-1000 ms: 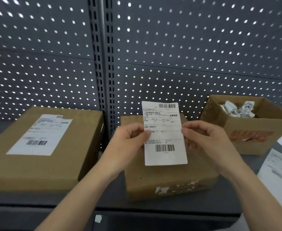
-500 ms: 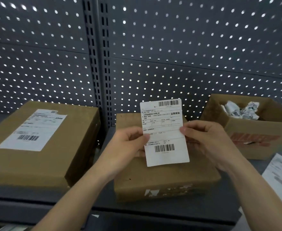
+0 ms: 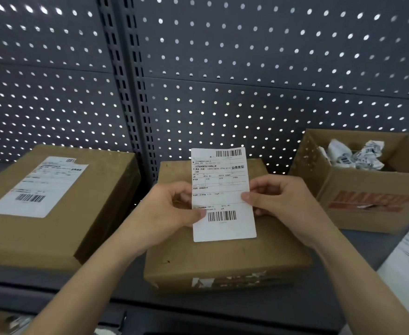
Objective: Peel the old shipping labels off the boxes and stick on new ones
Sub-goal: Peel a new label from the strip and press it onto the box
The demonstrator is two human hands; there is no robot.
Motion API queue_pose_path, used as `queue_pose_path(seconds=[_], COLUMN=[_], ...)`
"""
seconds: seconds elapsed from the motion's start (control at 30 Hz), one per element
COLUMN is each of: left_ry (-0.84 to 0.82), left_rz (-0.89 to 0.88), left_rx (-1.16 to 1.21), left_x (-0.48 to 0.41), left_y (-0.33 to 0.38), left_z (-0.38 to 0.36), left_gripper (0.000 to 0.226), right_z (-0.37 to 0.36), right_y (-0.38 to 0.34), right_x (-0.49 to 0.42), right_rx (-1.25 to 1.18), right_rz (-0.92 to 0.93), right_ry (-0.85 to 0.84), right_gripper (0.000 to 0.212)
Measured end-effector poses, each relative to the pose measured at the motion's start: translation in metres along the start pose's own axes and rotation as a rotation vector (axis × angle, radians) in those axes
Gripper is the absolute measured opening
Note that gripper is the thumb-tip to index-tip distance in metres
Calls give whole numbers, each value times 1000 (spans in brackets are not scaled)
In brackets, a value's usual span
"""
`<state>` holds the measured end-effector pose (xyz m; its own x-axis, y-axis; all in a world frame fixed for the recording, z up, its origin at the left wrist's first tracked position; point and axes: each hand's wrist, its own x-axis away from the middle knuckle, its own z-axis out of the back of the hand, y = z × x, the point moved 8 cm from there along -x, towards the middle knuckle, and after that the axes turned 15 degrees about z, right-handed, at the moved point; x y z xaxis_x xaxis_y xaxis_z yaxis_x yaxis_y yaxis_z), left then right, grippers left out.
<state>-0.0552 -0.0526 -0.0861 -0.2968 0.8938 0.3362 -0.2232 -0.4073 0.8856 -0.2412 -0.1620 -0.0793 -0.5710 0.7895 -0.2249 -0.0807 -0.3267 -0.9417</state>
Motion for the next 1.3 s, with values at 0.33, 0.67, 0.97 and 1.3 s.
queue_pose_path(seconds=[0.33,0.67,0.97,1.3], left_ry=[96,196,216,227], left_rz=[-34,-98,-138,-138], left_rx=[-113,-315,-370,-432], left_x=[-3,4,4,-2], left_y=[-1,4,1,-7], left_z=[-1,-1,0,5], left_gripper=[15,22,26,44], right_z=[-1,-4,-4,-4], right_y=[1,0,4,5], right_x=[6,7,7,7], right_rx=[73,140,192,230], right_rz=[94,116,125,134], right_ry=[29,32,20,22], right_gripper=[15,15,18,18])
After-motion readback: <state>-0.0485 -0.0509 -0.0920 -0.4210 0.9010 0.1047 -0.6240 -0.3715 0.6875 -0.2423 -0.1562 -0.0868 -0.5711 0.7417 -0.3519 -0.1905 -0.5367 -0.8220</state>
